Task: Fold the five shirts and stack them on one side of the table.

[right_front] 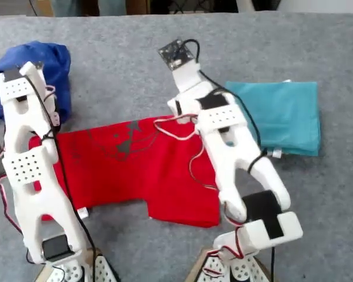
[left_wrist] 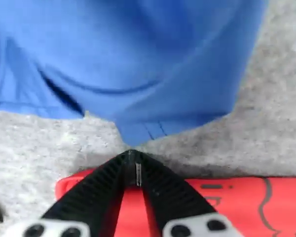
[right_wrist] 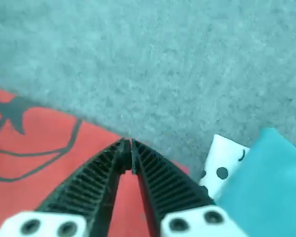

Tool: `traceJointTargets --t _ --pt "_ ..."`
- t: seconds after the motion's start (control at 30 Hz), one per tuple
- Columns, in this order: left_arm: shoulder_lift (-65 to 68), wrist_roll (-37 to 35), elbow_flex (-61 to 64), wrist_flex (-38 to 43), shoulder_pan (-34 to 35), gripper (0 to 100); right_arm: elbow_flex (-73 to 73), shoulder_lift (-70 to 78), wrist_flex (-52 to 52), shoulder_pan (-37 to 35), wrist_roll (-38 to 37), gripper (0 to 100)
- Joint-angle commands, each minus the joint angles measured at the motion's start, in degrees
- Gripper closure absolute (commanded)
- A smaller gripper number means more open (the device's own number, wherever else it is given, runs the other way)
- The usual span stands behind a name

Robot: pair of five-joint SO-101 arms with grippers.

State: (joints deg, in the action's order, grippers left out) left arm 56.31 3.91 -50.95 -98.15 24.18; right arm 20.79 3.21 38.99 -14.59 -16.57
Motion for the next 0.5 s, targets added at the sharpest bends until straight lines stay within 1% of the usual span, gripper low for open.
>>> traceJointTargets --t 0.0,0.1,0.2,0.33,0.47 --pt "2.11 -1.05 -0.13 -1.76 2.07 97 0.22 2.42 -4.40 4.92 -0.35 98.4" --pt "3.16 -1.05 -0.13 -2.29 4.62 97 -0.66 6.46 -4.75 8.70 -0.53 98.4" --pt "2.90 -1.05 -1.19 -2.37 6.46 97 -1.80 9.63 -4.57 10.20 -0.62 98.4" --pt "2.55 -1.05 -4.88 -2.55 8.13 97 -2.59 9.63 -3.52 9.14 -0.62 98.4" --pt "-0.53 -1.14 -10.07 -2.55 10.24 97 -2.59 4.00 2.90 8.09 -0.70 98.4"
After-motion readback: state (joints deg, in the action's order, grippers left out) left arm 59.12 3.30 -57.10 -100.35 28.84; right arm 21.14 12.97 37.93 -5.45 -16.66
